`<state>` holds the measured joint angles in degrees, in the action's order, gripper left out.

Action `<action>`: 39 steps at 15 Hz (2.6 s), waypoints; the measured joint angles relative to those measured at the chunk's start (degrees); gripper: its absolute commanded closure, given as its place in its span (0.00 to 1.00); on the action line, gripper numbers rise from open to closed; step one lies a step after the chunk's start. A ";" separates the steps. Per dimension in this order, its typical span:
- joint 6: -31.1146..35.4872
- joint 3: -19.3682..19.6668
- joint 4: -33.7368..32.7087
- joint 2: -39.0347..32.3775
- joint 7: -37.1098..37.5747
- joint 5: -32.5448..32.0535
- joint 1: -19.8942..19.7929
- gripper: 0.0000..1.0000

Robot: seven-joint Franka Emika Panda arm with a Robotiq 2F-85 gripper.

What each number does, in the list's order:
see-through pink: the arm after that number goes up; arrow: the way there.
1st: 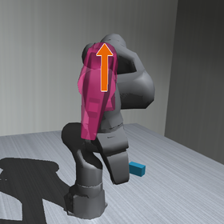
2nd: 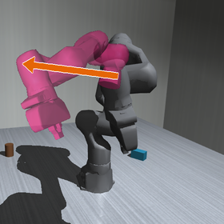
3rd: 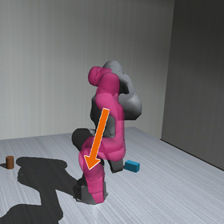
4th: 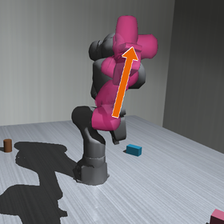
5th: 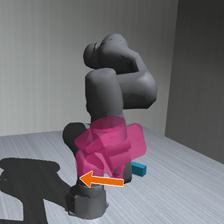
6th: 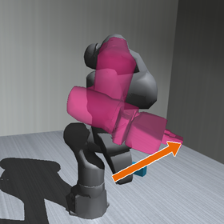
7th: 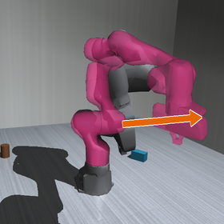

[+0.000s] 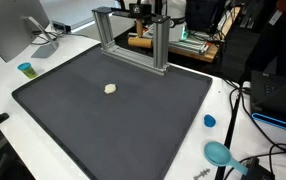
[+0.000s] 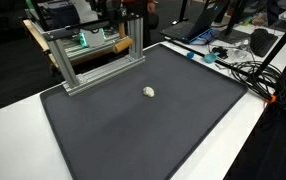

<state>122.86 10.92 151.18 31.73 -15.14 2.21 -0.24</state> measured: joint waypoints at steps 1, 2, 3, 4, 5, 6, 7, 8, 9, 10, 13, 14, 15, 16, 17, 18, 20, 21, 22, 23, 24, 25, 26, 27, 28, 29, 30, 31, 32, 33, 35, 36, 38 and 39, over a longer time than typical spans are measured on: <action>0.00 0.00 0.00 0.00 0.00 0.00 0.00 0.00; 0.00 0.00 0.00 0.00 0.00 0.00 0.00 0.00; 0.00 0.00 0.00 0.00 0.00 0.00 0.00 0.00; 0.00 0.00 0.00 0.00 0.00 0.00 0.00 0.00; 0.00 0.00 0.00 0.00 0.00 0.00 0.00 0.00; 0.00 0.00 0.00 0.00 0.00 0.00 0.00 0.00; 0.00 -0.09 0.00 0.00 0.00 0.00 -0.06 0.00; -0.09 -0.30 0.00 0.05 0.12 -0.03 -0.25 0.00; -0.77 -0.73 0.01 0.35 0.65 -0.35 -0.69 0.00; -2.07 -1.33 0.03 1.09 1.36 -1.02 -1.40 0.00; -7.97 -3.11 0.21 6.45 2.60 -3.89 -3.68 0.00; -9.92 -3.39 0.30 8.81 2.56 -4.17 -3.81 0.00; -10.52 -3.54 0.59 11.45 1.98 -3.92 -3.51 0.00; -10.49 -3.57 1.06 14.28 1.46 -3.60 -2.83 0.00; -9.97 -3.67 1.82 17.04 1.41 -2.85 -2.00 0.00; -8.90 -3.78 2.88 19.64 1.47 -1.75 -1.01 0.00; -8.92 -3.77 3.56 21.59 1.90 -1.77 -0.37 0.00; -8.92 -3.71 3.56 21.43 1.89 -1.77 -0.48 0.00; -8.91 -3.71 3.55 20.91 1.89 -1.77 -0.55 0.00; -8.90 -3.67 3.52 20.47 1.89 -1.78 -0.56 0.00; -8.90 -3.68 3.49 20.25 1.89 -1.78 -0.57 0.00; -8.90 -3.67 3.46 20.05 1.89 -1.78 -0.57 0.00; -8.89 -3.68 3.44 20.01 1.89 -1.78 -0.57 0.00; -8.89 -3.68 3.43 20.01 1.89 -1.78 -0.57 0.00; -8.89 -3.68 3.41 20.01 1.89 -1.78 -0.57 0.00; -8.89 -3.68 3.40 20.01 1.89 -1.78 -0.57 0.00; -8.89 -3.68 3.40 20.01 1.89 -1.78 -0.57 0.00; -8.89 -3.68 3.40 20.01 1.89 -1.78 -0.57 0.00; -8.89 -3.68 3.40 20.01 1.89 -1.78 -0.57 0.00; -8.89 -3.68 3.40 20.01 1.89 -1.78 -0.57 0.00; -8.89 -3.68 3.40 20.01 1.89 -1.78 -0.57 0.00; -8.89 -3.69 3.40 20.01 1.81 -1.78 -0.45 0.00; -8.41 -3.90 3.40 19.82 1.15 -1.76 0.61 0.00; -7.77 -4.17 3.41 19.51 0.97 -1.69 1.61 0.00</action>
<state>115.09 6.75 154.59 51.24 -14.17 0.52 1.38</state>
